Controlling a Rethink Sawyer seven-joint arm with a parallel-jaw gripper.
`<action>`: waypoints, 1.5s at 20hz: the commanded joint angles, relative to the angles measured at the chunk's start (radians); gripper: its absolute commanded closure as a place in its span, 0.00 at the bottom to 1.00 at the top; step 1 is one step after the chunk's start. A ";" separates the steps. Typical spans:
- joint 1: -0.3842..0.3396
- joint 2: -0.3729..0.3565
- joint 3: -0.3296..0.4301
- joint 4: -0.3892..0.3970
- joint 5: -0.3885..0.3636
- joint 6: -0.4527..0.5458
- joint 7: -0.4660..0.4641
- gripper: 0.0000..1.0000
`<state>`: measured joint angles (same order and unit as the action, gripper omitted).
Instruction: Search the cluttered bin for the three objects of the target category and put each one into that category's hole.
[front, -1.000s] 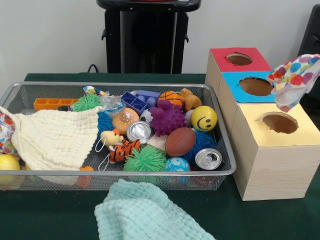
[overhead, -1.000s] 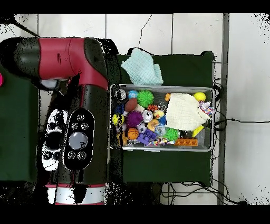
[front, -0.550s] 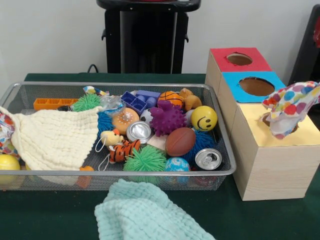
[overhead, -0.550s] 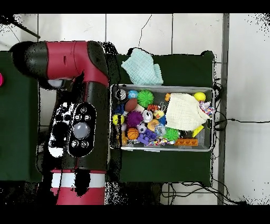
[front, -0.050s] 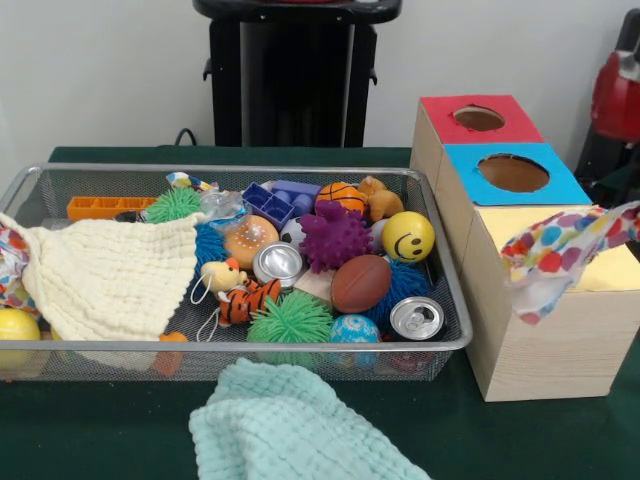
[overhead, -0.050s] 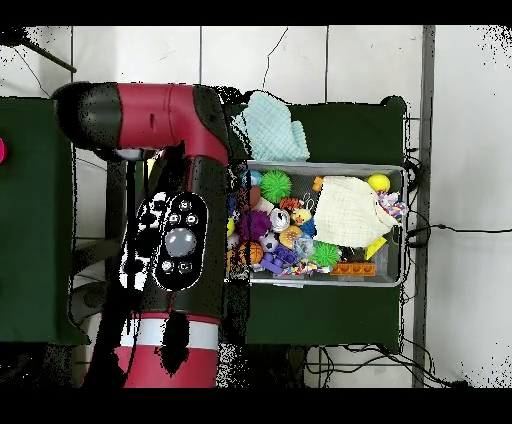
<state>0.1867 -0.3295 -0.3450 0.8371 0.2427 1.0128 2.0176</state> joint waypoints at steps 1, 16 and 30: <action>-0.082 0.006 0.143 0.241 0.010 -0.120 0.061 1.00; -0.130 -0.018 0.178 0.362 -0.028 -0.242 0.056 1.00; 0.024 -0.096 0.048 0.272 -0.011 0.016 0.216 1.00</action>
<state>0.1665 -0.3696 -0.3035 1.0666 0.2346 0.8367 2.0176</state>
